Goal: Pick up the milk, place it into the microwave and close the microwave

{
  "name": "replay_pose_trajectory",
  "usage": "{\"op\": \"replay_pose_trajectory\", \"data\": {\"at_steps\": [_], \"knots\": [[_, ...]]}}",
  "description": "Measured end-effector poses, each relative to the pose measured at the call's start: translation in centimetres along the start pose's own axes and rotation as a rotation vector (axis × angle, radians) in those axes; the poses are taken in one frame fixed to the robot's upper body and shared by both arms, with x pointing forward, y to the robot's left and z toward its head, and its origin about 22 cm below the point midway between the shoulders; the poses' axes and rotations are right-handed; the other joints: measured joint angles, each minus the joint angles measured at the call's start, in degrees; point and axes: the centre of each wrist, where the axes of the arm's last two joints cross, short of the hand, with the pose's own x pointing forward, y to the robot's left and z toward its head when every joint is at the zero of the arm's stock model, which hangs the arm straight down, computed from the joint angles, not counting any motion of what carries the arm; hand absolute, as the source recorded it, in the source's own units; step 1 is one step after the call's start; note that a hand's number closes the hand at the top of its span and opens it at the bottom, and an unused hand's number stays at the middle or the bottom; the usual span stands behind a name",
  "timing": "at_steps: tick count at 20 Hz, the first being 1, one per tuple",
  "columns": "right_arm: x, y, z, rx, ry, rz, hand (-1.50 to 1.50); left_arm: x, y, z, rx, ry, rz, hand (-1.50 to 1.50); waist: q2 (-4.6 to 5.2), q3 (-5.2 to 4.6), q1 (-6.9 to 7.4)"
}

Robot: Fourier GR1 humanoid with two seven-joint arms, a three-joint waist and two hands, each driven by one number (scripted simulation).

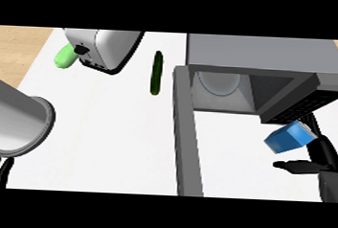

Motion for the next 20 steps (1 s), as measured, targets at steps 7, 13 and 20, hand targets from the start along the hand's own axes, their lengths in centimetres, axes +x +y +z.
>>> {"op": "replay_pose_trajectory", "data": {"at_steps": [7, 13, 20], "knots": [[0.1, 0.0, -0.4, -0.062, -0.006, -0.093, 1.50, 0.2, 0.2, 0.2, -0.004, -0.001, 0.002, -1.50, 0.23, 0.11, -0.21], [0.1, 0.5, -0.7, -0.080, -0.006, -0.170, 1.50, 0.0, 0.3, 0.3, 0.005, -0.001, -0.001, -1.50, 0.36, 0.17, -0.80], [0.0, 1.1, -0.7, -0.033, 0.011, -0.238, 1.50, 0.0, 0.6, 0.5, 0.009, 0.006, -0.003, -1.50, 0.06, -0.10, -1.44]]}}
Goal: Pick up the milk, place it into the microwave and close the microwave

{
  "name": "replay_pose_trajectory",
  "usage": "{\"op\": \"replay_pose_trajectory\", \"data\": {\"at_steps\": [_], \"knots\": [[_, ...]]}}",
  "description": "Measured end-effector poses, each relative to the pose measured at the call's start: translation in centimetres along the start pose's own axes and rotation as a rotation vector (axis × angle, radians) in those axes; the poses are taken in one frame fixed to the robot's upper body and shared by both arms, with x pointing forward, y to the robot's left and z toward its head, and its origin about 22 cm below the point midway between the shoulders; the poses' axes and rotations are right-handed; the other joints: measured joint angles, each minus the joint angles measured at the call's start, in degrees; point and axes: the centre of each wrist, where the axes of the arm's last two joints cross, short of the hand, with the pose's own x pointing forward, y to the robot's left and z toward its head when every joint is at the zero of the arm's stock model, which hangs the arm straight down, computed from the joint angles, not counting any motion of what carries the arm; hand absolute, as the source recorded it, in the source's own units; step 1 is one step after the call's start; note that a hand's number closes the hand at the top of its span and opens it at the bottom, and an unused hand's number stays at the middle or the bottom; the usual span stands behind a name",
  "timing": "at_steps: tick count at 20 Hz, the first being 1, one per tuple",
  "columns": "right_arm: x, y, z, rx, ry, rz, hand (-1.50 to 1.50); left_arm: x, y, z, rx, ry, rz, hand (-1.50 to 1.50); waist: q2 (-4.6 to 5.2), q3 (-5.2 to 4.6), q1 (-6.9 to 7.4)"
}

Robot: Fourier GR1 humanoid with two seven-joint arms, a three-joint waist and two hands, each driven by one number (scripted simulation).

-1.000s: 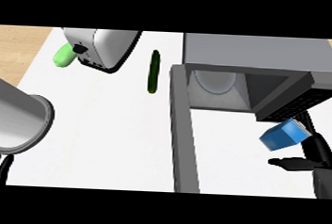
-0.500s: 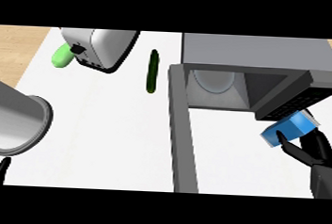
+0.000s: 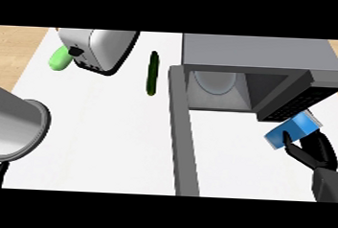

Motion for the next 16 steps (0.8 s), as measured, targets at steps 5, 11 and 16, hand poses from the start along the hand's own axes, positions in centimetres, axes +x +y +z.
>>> {"op": "replay_pose_trajectory", "data": {"at_steps": [5, 11, 16], "knots": [[-0.8, 1.9, -0.3, -0.052, -0.024, -0.051, 1.50, 0.4, 0.2, 0.2, 0.005, -0.001, -0.002, -1.50, -0.18, -0.23, -0.71], [-1.5, 4.7, -1.1, -0.082, -0.060, -0.059, 1.50, 0.2, 0.7, 0.5, 0.023, 0.006, -0.005, -1.50, -0.26, -0.33, -1.91], [-1.4, 5.8, -1.6, -0.082, -0.060, -0.045, 1.50, 0.7, 1.0, 0.9, 0.026, 0.016, -0.017, -1.50, -0.23, -0.19, -2.56]]}}
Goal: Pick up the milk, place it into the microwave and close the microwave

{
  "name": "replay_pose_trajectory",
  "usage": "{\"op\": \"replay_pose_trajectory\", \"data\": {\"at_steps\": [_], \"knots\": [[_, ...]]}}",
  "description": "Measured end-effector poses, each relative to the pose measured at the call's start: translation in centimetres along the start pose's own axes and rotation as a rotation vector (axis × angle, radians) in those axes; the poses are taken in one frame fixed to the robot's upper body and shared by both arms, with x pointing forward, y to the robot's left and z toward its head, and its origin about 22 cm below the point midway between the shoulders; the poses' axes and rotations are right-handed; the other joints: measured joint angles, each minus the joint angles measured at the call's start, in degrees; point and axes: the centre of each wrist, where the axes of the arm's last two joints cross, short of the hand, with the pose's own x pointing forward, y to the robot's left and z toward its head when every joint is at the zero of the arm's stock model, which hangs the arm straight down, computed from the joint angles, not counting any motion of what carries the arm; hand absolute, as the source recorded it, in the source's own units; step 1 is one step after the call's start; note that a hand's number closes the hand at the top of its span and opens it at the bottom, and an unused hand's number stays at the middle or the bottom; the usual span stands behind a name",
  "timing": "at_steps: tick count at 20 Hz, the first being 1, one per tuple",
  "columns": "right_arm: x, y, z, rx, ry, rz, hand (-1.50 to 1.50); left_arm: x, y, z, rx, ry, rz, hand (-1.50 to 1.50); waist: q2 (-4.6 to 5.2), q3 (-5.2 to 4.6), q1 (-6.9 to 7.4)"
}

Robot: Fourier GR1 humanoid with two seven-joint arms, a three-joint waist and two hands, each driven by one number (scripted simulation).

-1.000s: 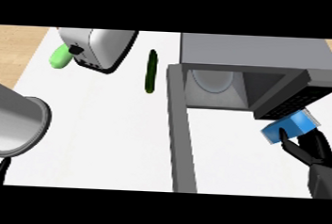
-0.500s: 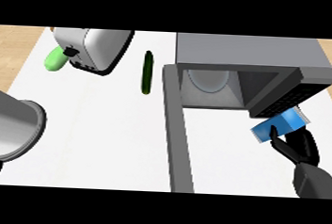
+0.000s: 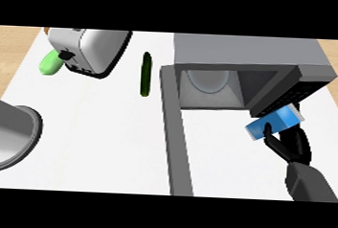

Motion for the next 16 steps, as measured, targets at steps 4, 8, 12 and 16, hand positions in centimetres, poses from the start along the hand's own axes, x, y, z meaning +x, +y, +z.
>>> {"op": "replay_pose_trajectory", "data": {"at_steps": [4, 8, 12, 16], "knots": [[0.0, 0.9, -0.2, 0.000, 0.010, -0.010, 1.50, -0.2, 0.2, 0.3, 0.008, 0.007, 0.007, -1.50, -0.21, -0.10, -0.65], [-0.1, 2.3, -0.4, -0.030, 0.017, -0.033, 1.50, -0.2, 0.6, 0.7, 0.013, 0.014, 0.010, -1.50, -0.48, -0.24, -1.14], [0.1, 3.5, -0.7, -0.060, 0.025, -0.042, 1.50, -0.3, 0.9, 1.0, 0.021, 0.021, 0.011, -1.50, -0.48, -0.21, -1.55], [0.2, 4.9, -1.0, -0.098, 0.009, -0.053, 1.50, -0.5, 1.3, 1.3, 0.031, 0.022, 0.008, -1.50, -0.41, -0.04, -1.50]]}}
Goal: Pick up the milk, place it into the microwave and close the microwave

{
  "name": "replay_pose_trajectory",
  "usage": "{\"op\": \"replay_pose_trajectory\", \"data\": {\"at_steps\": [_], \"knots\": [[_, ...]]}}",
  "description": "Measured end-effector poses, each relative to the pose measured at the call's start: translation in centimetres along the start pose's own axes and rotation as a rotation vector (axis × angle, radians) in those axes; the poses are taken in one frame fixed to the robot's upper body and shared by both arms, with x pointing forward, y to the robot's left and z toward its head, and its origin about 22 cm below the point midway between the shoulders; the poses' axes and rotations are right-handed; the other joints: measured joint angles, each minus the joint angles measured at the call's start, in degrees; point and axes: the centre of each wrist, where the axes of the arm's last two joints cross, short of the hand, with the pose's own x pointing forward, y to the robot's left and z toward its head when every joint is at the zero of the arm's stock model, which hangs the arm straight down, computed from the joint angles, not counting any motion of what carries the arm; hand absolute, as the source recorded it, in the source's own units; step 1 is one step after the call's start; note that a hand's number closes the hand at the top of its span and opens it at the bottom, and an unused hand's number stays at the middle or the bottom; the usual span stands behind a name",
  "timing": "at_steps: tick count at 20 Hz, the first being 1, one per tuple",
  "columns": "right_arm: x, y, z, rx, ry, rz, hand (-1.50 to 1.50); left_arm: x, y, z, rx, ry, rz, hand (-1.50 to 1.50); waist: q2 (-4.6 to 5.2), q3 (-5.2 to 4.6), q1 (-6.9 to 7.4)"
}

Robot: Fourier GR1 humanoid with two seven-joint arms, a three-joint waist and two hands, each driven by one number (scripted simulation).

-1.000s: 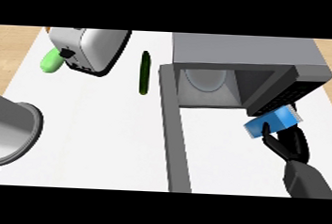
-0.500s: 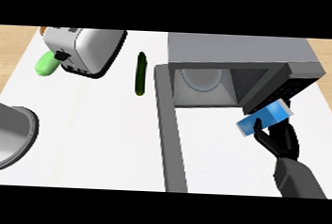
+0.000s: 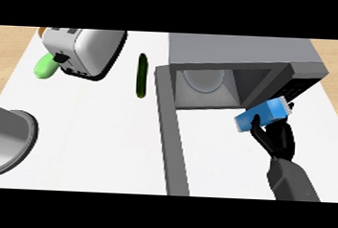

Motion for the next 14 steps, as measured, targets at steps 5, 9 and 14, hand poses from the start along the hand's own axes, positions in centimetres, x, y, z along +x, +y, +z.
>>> {"op": "replay_pose_trajectory", "data": {"at_steps": [5, 9, 14], "knots": [[0.2, 2.1, 0.0, -0.030, -0.048, 0.010, 1.50, 0.0, 0.5, 0.2, -0.008, 0.001, -0.001, -1.50, 0.10, 0.35, 0.60], [0.5, 3.9, 0.0, -0.078, -0.075, 0.058, 1.50, -0.1, 1.2, 0.2, -0.012, 0.001, -0.010, -1.50, 0.28, 0.58, 1.10], [1.1, 5.2, -0.4, -0.172, -0.051, 0.134, 1.50, 0.0, 1.9, 0.1, -0.025, -0.002, -0.011, -1.50, 0.66, 0.84, 1.63]]}}
